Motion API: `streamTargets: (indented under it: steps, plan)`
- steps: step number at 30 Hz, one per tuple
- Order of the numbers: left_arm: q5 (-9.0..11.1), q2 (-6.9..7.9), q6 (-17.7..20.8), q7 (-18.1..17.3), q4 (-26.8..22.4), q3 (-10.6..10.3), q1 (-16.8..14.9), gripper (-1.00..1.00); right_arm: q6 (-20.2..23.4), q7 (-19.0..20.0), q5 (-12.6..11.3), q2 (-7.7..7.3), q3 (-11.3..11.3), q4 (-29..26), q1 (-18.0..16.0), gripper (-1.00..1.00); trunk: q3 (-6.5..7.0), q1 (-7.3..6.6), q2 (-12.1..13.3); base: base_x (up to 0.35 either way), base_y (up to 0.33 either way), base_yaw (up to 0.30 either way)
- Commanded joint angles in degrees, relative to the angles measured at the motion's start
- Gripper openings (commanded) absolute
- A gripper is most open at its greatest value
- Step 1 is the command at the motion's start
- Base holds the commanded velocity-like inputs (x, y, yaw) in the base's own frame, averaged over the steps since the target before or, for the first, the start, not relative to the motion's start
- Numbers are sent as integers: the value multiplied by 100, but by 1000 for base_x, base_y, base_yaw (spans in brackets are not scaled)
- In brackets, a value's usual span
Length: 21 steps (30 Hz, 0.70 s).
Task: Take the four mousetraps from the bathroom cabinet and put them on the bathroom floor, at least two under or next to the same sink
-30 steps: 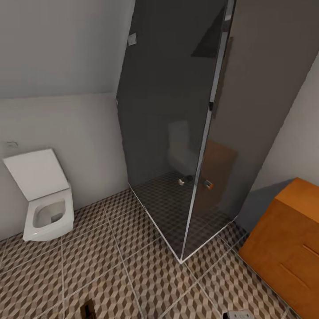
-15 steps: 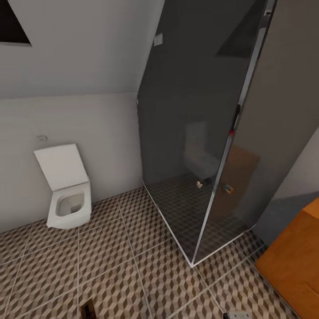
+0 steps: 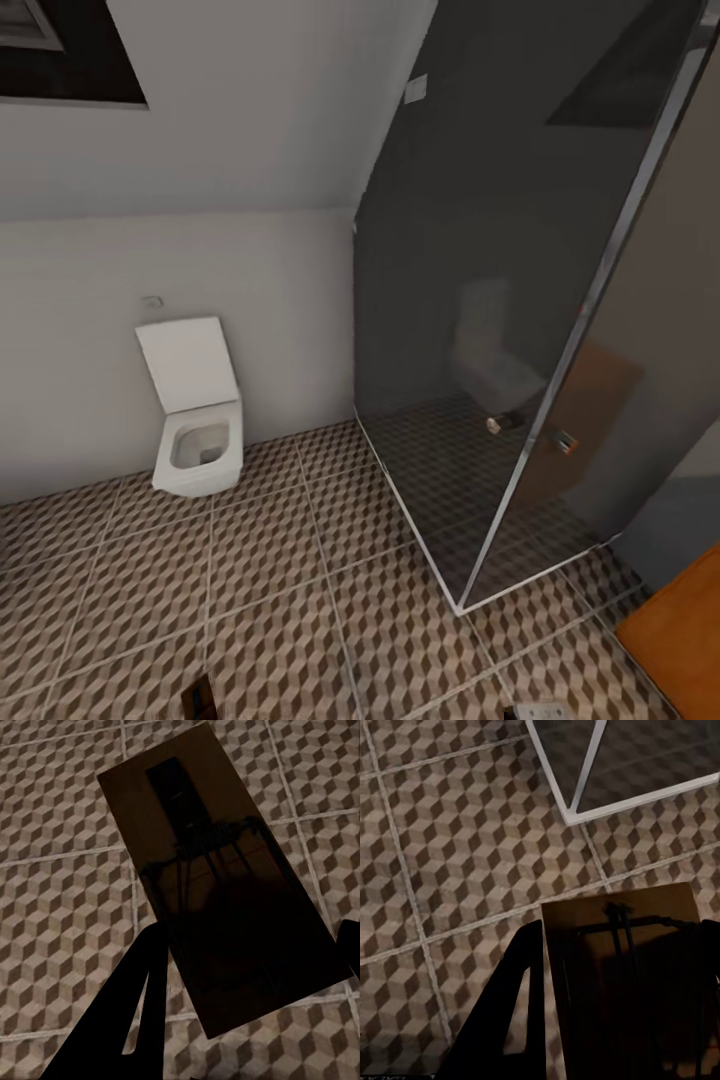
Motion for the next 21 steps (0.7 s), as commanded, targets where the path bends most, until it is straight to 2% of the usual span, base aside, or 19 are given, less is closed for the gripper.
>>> streamTargets:
  steps: [1,21]
  plan:
    - [30,-4,-32,25,24,-49,-12,-100,-13,-36,-39,-6,49,-11,-3,-100,-12,3,-12,0,0,256]
    - [30,-4,-32,25,24,-49,-12,-100,-12,-36,-37,2,51,-11,-3,-100,-12,3,-12,0,0,256]
